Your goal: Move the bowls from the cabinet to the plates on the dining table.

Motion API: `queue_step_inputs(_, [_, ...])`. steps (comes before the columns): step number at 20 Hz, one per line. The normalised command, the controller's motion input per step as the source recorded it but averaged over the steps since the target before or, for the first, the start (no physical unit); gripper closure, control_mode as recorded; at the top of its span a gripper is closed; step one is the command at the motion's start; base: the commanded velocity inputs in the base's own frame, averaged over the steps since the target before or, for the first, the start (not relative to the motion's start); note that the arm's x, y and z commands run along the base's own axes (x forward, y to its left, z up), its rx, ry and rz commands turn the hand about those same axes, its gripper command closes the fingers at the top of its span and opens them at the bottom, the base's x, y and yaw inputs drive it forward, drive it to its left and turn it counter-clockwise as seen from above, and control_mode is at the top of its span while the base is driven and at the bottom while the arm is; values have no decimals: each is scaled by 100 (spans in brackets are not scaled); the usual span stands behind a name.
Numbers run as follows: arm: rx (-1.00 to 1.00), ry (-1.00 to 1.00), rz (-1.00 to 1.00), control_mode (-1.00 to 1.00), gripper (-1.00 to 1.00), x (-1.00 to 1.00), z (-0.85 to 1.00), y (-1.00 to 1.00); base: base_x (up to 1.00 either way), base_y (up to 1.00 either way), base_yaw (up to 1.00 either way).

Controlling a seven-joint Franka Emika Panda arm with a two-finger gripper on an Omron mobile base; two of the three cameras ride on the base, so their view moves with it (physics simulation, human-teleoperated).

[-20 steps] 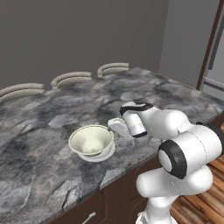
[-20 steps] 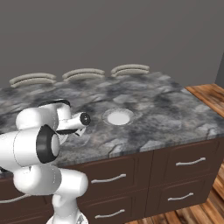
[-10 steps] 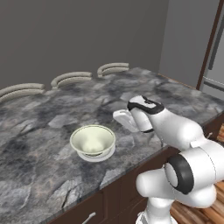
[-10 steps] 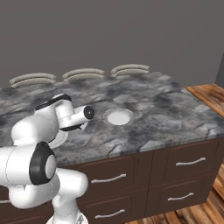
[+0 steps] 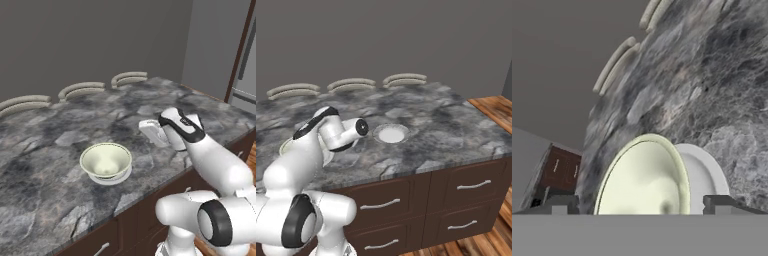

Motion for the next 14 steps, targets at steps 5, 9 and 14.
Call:
queue_step_inputs(5, [7, 1, -13, -100, -100, -27, 25, -11, 0, 0, 0])
queue_step_inputs(9, [12, 3, -17, -100, -100, -14, 29, -9, 0, 0, 0])
queue_step_inputs(14, [10, 7, -17, -100, -100, -5, 22, -10, 0, 0, 0])
